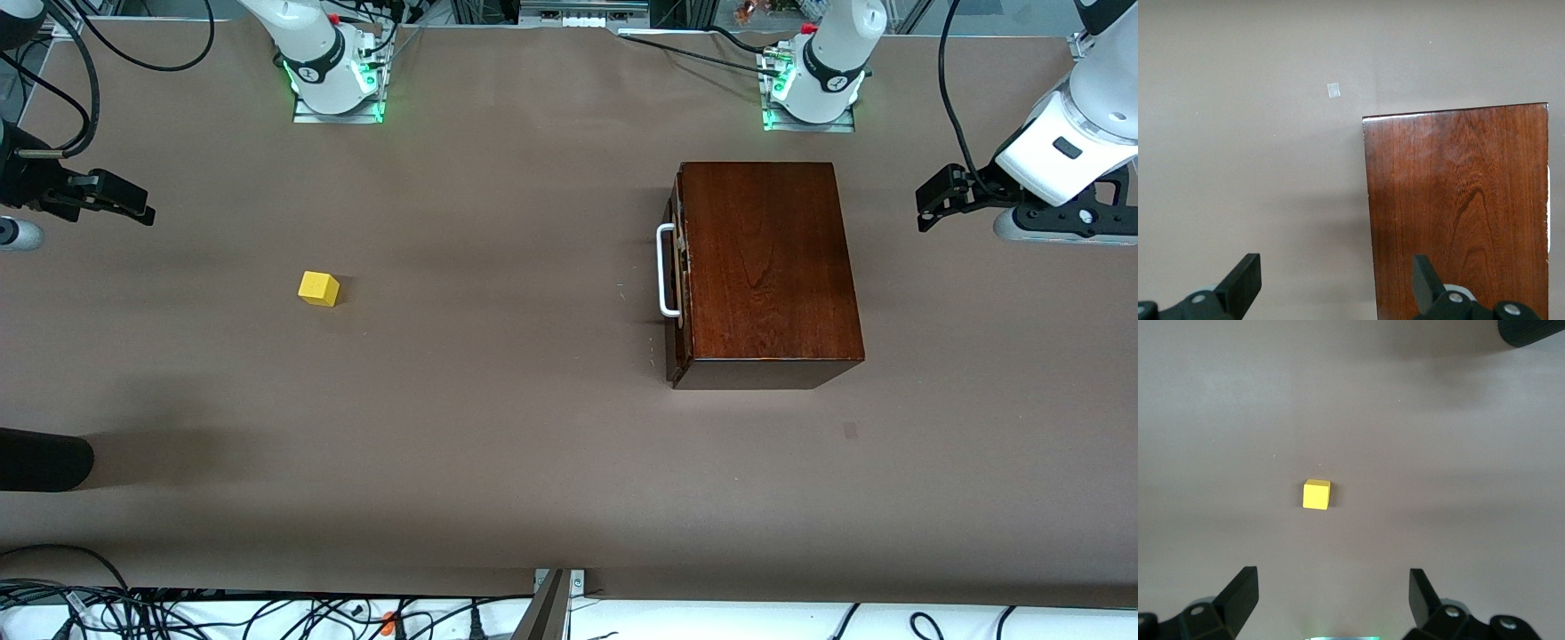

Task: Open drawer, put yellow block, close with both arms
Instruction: 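Reach the left gripper toward the white drawer handle of the box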

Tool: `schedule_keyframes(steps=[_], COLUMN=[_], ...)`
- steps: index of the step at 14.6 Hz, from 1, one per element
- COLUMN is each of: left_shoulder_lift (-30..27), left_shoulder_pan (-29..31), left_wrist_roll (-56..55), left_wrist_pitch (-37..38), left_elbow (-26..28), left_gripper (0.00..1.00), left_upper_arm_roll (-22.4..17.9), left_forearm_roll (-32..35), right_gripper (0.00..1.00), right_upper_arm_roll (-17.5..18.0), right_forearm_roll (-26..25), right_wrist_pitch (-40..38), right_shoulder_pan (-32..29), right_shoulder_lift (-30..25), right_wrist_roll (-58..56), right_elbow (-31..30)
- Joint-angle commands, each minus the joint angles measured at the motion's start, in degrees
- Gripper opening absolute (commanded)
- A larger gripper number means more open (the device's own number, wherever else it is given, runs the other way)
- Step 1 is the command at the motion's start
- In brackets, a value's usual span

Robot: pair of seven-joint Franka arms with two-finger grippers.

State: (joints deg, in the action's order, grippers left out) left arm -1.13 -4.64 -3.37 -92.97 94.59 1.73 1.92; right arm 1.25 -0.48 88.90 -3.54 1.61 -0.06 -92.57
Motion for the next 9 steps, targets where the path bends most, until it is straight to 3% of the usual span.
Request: schedule_keyframes(steps=[1, 9], left_shoulder_lift=[0.86, 0.95], left_shoulder_pan=[0.16, 0.07], left_wrist_roll=[-0.5, -0.67], left_wrist_pitch=[1.48, 2.44], left_elbow=[-1.86, -1.95], left_gripper=[1.0, 1.0], left_upper_arm_roll=[0.2, 0.2], left_forearm_roll=[-0.25, -0.25], right_gripper=[1.0, 1.0], right_upper_arm_roll=[0.59, 0.59], right_forearm_roll=[0.39, 0.39], right_wrist_pitch=[-0.05, -0.05], right_shoulder_pan=[-0.5, -0.59], right_shoulder_lift=[-0.11, -0.11], right_wrist_roll=[0.32, 0.41], right_elbow=[0.37, 0.37])
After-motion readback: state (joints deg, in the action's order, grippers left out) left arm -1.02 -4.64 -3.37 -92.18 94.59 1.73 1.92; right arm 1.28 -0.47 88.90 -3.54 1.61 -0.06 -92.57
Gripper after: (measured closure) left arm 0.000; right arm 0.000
